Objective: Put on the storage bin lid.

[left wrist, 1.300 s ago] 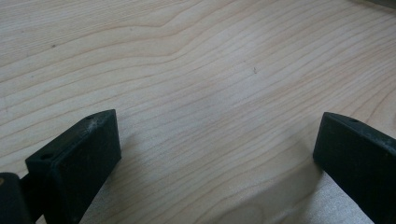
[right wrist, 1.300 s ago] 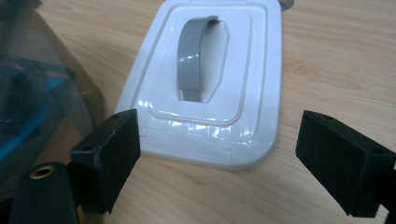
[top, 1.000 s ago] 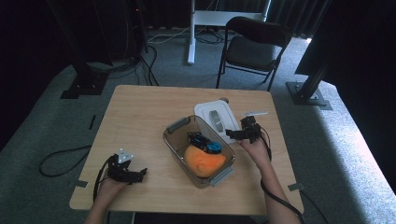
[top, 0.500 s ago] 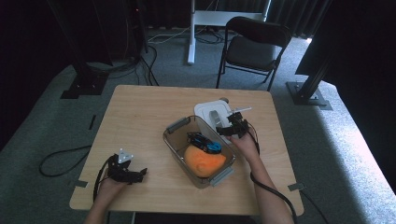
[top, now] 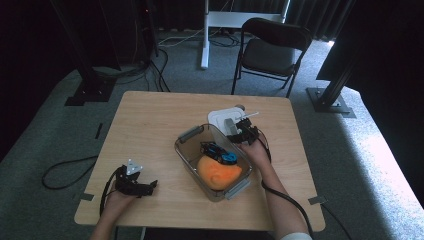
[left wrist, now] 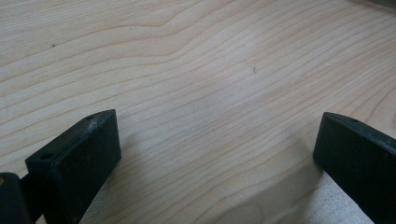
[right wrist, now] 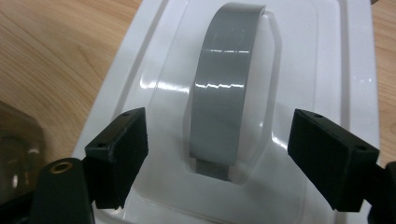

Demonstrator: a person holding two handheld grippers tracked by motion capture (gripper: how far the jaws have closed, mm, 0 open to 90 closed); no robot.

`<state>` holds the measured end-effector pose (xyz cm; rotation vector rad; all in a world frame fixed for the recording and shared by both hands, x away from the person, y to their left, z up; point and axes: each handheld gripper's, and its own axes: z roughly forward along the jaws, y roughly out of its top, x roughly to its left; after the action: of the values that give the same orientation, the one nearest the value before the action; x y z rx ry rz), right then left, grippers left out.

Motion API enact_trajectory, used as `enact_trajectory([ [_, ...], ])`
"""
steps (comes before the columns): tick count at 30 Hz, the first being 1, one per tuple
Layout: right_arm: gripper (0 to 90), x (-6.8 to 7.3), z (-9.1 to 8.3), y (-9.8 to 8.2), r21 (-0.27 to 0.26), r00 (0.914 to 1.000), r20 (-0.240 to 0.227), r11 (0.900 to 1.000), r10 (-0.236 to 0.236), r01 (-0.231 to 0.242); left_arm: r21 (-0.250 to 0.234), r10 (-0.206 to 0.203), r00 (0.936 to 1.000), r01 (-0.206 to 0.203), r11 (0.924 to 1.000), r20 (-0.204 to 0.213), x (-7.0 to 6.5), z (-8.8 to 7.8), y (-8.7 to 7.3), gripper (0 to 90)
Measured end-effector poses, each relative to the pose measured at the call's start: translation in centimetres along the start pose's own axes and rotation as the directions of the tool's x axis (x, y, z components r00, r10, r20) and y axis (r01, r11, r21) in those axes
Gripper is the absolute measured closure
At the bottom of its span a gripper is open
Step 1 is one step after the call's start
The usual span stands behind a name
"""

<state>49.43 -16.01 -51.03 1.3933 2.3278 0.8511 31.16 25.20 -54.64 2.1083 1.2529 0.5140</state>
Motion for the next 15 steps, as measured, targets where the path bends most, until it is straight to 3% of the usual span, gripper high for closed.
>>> enact_trajectory([
  [6,27.2,-0.05,0.68,0.02,0.029,0.9996,0.027,1.0,-0.008,0.008,0.0,0.0,1.0,0.0,1.0,0.0,0.0,0.0,0.0,1.2],
  [7,34.6,-0.1,0.74,0.01,0.029,0.9994,0.036,1.0,-0.004,0.003,0.0,0.0,1.0,0.0,1.0,0.0,0.0,0.0,0.0,1.2],
  [12,47.7,-0.33,0.7,0.06,0.029,0.9992,0.04,1.0,-0.002,0.001,0.0,0.0,1.0,0.0,1.0,0.0,0.0,0.0,0.0,1.2],
  [13,58.6,-0.36,0.63,0.08,0.033,0.9996,0.025,0.999,-0.008,0.007,0.0,0.0,1.0,0.0,1.0,0.0,0.0,0.0,0.0,1.2],
  [15,66.2,-0.21,0.49,0.05,0.03,0.9988,0.045,0.999,-0.018,0.017,0.0,0.0,1.0,0.0,1.0,0.0,0.0,0.0,0.0,1.2],
])
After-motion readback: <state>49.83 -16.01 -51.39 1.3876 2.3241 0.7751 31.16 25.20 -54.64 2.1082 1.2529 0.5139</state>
